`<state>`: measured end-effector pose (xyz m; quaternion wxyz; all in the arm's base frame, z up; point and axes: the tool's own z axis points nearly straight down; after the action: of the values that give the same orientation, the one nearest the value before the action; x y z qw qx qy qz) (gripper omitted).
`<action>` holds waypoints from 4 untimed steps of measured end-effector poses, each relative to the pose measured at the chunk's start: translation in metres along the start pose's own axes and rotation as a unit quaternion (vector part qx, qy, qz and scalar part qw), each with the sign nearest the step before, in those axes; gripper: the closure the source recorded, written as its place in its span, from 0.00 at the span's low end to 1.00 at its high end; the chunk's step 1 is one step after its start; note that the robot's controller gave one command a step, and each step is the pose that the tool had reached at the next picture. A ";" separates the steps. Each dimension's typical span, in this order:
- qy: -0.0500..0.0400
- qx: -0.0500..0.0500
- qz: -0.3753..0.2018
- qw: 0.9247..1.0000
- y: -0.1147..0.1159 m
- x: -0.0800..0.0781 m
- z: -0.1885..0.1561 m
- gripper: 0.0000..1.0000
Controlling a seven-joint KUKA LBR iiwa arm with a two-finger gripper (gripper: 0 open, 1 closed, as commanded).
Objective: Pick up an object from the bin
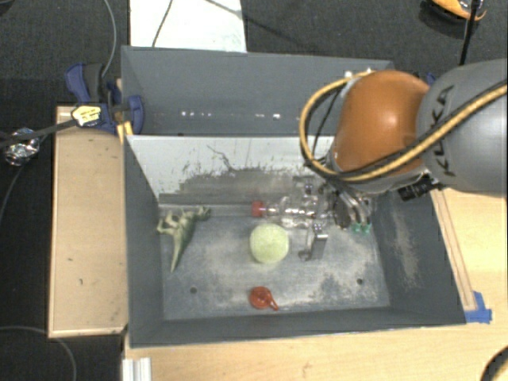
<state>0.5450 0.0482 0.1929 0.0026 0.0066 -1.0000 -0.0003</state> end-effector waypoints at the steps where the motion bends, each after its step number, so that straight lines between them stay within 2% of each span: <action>1: -0.004 0.000 0.001 1.000 0.000 -0.002 -0.004 0.00; 2: -0.007 0.000 -0.019 1.000 0.003 -0.010 0.035 0.00; 3: -0.005 0.000 -0.104 0.995 0.008 -0.012 0.083 0.00; 4: -0.005 0.000 -0.097 0.995 0.019 -0.004 0.108 0.00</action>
Offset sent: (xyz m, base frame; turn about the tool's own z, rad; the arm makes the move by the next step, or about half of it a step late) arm 0.0137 0.0062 -0.0802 -0.0894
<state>0.5486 0.0671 0.0852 -0.0026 0.1037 -0.9946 -0.0006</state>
